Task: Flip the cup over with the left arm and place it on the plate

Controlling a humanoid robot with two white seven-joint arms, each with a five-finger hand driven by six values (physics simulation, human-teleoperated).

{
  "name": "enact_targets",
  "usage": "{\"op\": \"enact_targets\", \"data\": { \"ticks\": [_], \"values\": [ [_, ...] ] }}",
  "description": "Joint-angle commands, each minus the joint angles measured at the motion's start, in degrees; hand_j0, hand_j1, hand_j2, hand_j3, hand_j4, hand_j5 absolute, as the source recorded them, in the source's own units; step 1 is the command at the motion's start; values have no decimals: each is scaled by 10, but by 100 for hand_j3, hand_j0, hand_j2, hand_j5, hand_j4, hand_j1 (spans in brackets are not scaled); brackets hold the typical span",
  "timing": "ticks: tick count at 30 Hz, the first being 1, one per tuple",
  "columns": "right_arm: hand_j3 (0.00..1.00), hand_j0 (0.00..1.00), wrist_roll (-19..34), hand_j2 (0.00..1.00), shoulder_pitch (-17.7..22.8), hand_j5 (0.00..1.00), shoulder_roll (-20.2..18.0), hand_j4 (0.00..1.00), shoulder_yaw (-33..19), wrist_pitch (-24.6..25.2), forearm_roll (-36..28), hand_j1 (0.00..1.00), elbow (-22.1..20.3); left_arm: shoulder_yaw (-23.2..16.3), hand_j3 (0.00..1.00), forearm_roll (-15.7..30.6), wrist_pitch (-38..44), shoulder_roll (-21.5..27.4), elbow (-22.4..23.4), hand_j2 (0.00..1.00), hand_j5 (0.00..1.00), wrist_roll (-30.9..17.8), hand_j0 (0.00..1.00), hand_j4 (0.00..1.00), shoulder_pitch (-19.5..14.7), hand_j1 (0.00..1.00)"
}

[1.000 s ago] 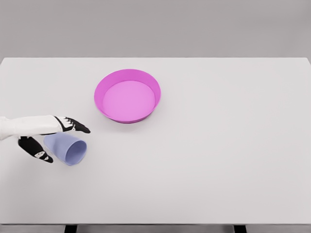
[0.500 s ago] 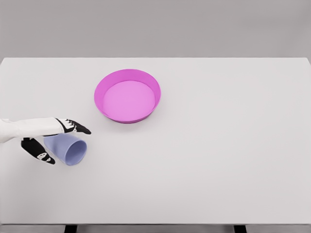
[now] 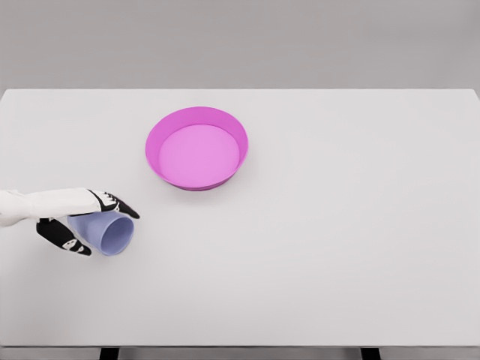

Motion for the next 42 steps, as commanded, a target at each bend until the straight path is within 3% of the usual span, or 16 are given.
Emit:
{"op": "enact_targets", "data": {
  "ticks": [1, 9, 13, 15, 20, 22, 30, 34, 42],
  "values": [
    [100, 100, 0, 100, -1, 100, 0, 100, 0, 0, 0, 100, 0, -1, 76, 4, 1, -1, 0, 76, 76, 0, 76, 76, 0, 76],
    [100, 100, 0, 100, -1, 100, 0, 100, 0, 0, 1, 100, 0, 6, 69, 11, 1, -5, -3, 69, 69, 0, 69, 69, 13, 69],
    [100, 100, 0, 100, 0, 100, 0, 100, 0, 0, 1, 100, 0, 23, 65, 76, 1, -4, -17, 65, 65, 0, 65, 65, 11, 65],
    [100, 100, 0, 100, -1, 100, 0, 100, 0, 0, 1, 100, 0, 46, 64, 93, 1, -4, -26, 64, 64, 0, 64, 64, 14, 64],
    [100, 100, 0, 100, -1, 100, 0, 100, 0, 0, 0, 100, 0, 48, 60, 145, 1, -6, -30, 60, 60, 0, 60, 60, 4, 60],
    [100, 100, 0, 100, -1, 100, 0, 100, 0, 0, 0, 100, 0, 68, 59, 171, 1, -7, -37, 59, 59, 0, 59, 59, 8, 59],
    [100, 100, 0, 100, 0, 100, 0, 100, 0, 0, 0, 100, 0, 68, 57, 286, 1, -34, -37, 57, 57, 0, 57, 57, 6, 57],
    [100, 100, 0, 100, -1, 100, 0, 100, 0, 0, 1, 100, 0, 68, 57, 348, 61, -42, -36, 57, 57, 0, 57, 57, 5, 57],
    [100, 100, 0, 100, -1, 100, 0, 100, 0, 0, 1, 100, 0, 92, 57, 413, 151, -99, -32, 57, 57, 0, 57, 57, 2, 57]
  ]
}}
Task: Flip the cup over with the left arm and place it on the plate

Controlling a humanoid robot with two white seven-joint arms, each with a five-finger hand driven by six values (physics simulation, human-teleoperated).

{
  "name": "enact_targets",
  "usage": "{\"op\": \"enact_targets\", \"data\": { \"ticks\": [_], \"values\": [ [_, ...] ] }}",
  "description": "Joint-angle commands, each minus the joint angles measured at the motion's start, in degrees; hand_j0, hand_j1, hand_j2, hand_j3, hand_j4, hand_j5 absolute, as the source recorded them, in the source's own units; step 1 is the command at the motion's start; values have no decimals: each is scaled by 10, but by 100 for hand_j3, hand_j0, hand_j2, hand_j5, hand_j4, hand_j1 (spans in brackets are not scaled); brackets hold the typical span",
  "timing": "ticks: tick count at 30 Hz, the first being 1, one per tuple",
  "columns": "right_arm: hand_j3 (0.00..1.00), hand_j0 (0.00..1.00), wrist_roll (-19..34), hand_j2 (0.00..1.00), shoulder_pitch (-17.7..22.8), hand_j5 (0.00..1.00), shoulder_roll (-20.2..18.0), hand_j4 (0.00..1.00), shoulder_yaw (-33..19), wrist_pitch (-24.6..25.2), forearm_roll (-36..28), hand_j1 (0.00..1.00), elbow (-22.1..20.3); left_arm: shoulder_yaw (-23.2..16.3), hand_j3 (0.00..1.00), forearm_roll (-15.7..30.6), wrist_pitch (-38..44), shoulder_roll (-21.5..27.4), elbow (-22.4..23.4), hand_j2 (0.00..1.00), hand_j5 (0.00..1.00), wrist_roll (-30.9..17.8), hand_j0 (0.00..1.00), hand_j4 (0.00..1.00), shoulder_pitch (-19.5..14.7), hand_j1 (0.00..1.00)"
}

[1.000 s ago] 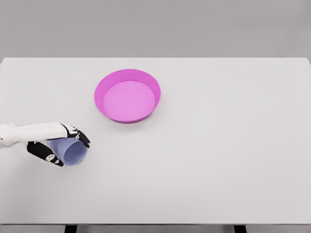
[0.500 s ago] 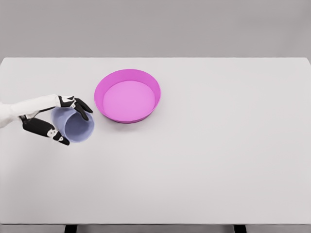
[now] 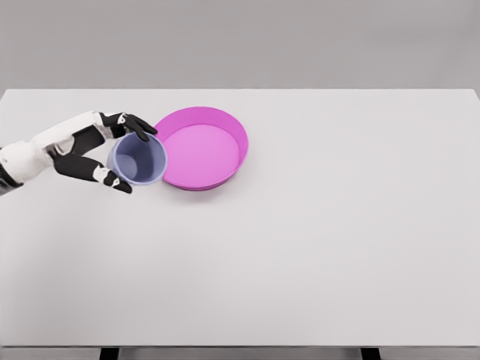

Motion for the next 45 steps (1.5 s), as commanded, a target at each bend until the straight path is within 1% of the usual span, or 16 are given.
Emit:
{"op": "enact_targets", "data": {
  "ticks": [1, 4, 8, 10, 13, 20, 22, 25, 28, 30, 33, 36, 39, 40, 42, 45],
  "values": [
    [100, 100, 0, 100, 1, 100, 0, 100, 0, 0, -1, 100, 0, 9, 57, 38, 24, -14, 1, 57, 57, 0, 57, 57, 0, 57],
    [100, 100, 0, 100, 0, 100, 0, 100, 0, 0, -1, 100, 0, 9, 57, 80, 52, -18, 2, 57, 57, 0, 57, 57, -16, 57],
    [100, 100, 0, 100, 0, 100, 0, 100, 0, 0, -1, 100, 0, 9, 57, 104, 61, -69, 33, 57, 57, 0, 57, 57, -25, 57],
    [100, 100, 0, 100, 0, 100, 0, 100, 0, 0, -1, 100, 0, 8, 58, 104, 61, -89, 53, 58, 58, 0, 58, 58, -40, 58],
    [100, 100, 0, 100, 0, 100, 0, 100, 0, 0, -1, 100, 0, 7, 58, 103, 78, -130, 89, 58, 58, 0, 58, 58, -48, 58],
    [100, 100, 0, 100, 0, 100, 0, 100, 0, 0, 0, 100, 0, 8, 58, 101, 96, -178, 106, 58, 58, 0, 58, 58, -54, 58],
    [100, 100, 0, 100, 0, 100, 0, 100, 0, 0, -1, 100, 0, 7, 58, 99, 105, -191, 123, 58, 58, 0, 58, 58, -64, 58],
    [100, 100, 0, 100, 1, 100, 0, 100, 0, 0, 0, 100, 0, 8, 58, 98, 105, -210, 147, 58, 58, 0, 58, 58, -65, 58],
    [100, 100, 0, 100, 0, 100, 0, 100, 0, 0, -1, 100, 0, 10, 58, 105, 105, -232, 152, 58, 58, 0, 58, 58, -66, 58],
    [100, 100, 0, 100, 1, 100, 0, 100, 0, 0, 0, 100, 0, 10, 59, 105, 105, -249, 180, 59, 59, 0, 59, 59, -73, 59],
    [100, 100, 0, 100, 1, 100, 0, 100, 0, 0, -1, 100, 0, 10, 59, 101, 101, -276, 213, 59, 59, 0, 59, 59, -74, 59],
    [100, 100, 0, 100, 0, 100, 0, 100, 0, 0, -1, 100, 0, 14, 59, 97, 90, -287, 222, 59, 59, 0, 59, 59, -75, 59],
    [100, 100, 0, 100, 0, 100, 0, 100, 0, 0, 0, 100, 0, 21, 59, 97, 50, -295, 242, 59, 59, 0, 59, 59, -76, 59],
    [100, 100, 0, 100, 1, 100, 0, 100, 0, 0, -1, 100, 0, 21, 58, 96, 49, -299, 256, 58, 58, 0, 58, 58, -76, 58],
    [100, 100, 0, 100, 0, 100, 0, 100, 0, 0, -1, 100, 0, 26, 58, 94, 49, -314, 299, 58, 58, 0, 58, 58, -80, 58],
    [100, 100, 0, 100, 0, 100, 0, 100, 0, 0, -1, 100, 0, 26, 58, 66, 51, -334, 349, 58, 58, 0, 58, 58, -91, 58]
  ]
}}
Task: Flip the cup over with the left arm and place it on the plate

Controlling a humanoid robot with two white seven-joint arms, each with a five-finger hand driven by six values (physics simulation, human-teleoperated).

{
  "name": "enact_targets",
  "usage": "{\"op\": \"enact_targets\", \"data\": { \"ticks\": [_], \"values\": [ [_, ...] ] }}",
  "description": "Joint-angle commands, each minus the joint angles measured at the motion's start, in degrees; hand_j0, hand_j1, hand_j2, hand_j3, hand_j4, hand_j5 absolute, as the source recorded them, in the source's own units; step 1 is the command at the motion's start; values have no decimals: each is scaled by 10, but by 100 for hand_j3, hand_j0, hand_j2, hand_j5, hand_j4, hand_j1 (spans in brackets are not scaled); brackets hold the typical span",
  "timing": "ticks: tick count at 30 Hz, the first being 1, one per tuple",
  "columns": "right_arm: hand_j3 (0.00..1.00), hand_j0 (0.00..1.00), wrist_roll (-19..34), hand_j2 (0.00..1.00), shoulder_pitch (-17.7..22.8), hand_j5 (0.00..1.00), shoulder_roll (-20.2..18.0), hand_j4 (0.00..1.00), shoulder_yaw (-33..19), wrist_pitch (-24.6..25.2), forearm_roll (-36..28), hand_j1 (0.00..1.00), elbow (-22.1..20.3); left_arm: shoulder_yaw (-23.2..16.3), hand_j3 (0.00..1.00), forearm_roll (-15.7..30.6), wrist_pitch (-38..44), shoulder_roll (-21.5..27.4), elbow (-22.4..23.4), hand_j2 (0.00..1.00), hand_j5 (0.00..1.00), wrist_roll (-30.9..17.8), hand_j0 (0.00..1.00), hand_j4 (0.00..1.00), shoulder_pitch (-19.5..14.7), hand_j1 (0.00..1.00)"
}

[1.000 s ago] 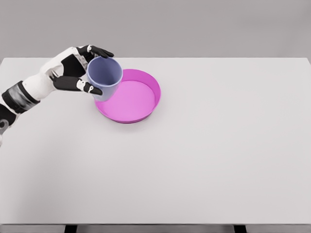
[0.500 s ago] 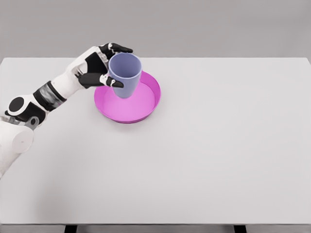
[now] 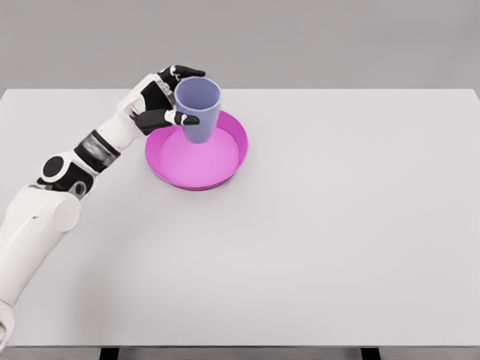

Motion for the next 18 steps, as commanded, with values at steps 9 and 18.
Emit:
{"op": "enact_targets", "data": {
  "ticks": [9, 18],
  "values": [
    [100, 100, 0, 100, -1, 100, 0, 100, 0, 0, -1, 100, 0, -5, 59, -18, 2, -22, 58, 59, 59, 0, 59, 59, 1, 59],
    [100, 100, 0, 100, -1, 100, 0, 100, 0, 0, -1, 100, 0, -4, 59, -22, 2, -42, 89, 59, 59, 0, 59, 59, -5, 59]
  ]
}}
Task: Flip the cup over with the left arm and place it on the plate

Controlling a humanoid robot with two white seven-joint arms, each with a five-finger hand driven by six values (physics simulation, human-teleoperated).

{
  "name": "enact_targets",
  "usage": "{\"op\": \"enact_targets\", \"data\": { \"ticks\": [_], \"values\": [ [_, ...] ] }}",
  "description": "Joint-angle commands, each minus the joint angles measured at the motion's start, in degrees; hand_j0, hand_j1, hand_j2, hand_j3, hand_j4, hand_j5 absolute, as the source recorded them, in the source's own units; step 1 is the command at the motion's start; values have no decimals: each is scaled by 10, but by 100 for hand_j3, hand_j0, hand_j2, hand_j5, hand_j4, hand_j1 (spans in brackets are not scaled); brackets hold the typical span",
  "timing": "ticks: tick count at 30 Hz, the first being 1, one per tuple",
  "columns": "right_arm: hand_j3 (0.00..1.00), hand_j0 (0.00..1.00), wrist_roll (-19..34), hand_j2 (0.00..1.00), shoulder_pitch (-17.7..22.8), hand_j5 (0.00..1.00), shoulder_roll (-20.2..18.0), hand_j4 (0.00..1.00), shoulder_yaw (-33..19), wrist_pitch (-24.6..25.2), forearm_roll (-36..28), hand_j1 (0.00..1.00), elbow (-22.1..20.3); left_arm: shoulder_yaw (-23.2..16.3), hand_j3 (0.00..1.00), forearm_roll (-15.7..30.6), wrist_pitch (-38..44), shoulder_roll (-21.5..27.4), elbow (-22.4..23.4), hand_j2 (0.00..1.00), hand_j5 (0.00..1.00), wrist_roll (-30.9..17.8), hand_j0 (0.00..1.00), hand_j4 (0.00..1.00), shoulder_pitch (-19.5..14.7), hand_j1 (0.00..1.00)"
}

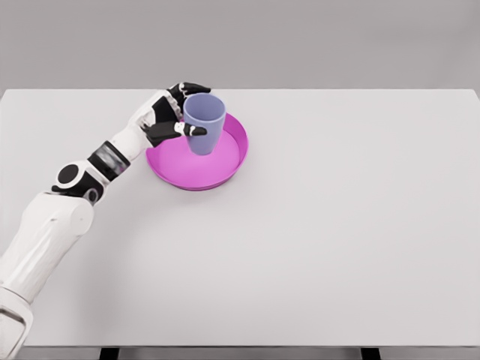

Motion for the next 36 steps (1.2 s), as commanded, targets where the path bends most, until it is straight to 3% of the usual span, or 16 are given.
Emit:
{"op": "enact_targets", "data": {
  "ticks": [1, 12, 18, 31, 36],
  "values": [
    [100, 100, 0, 100, 1, 100, 0, 100, 0, 0, -1, 100, 0, 1, 59, 1, 0, -6, 15, 59, 59, 0, 59, 59, 0, 59],
    [100, 100, 0, 100, 0, 100, 0, 100, 0, 0, -1, 100, 0, 0, 60, -10, 2, -14, 46, 60, 60, 0, 60, 60, -8, 60],
    [100, 100, 0, 100, 0, 100, 0, 100, 0, 0, 0, 100, 0, 0, 83, -10, 2, -14, 45, 83, 83, 0, 83, 83, -10, 83],
    [100, 100, 0, 100, 0, 100, 0, 100, 0, 0, 0, 100, 0, -2, 100, -11, 2, -8, 46, 100, 100, 0, 100, 100, -10, 100],
    [100, 100, 0, 100, 1, 100, 0, 100, 0, 0, 0, 100, 0, -1, 100, -11, 1, -6, 45, 100, 100, 0, 100, 100, -9, 100]
  ]
}}
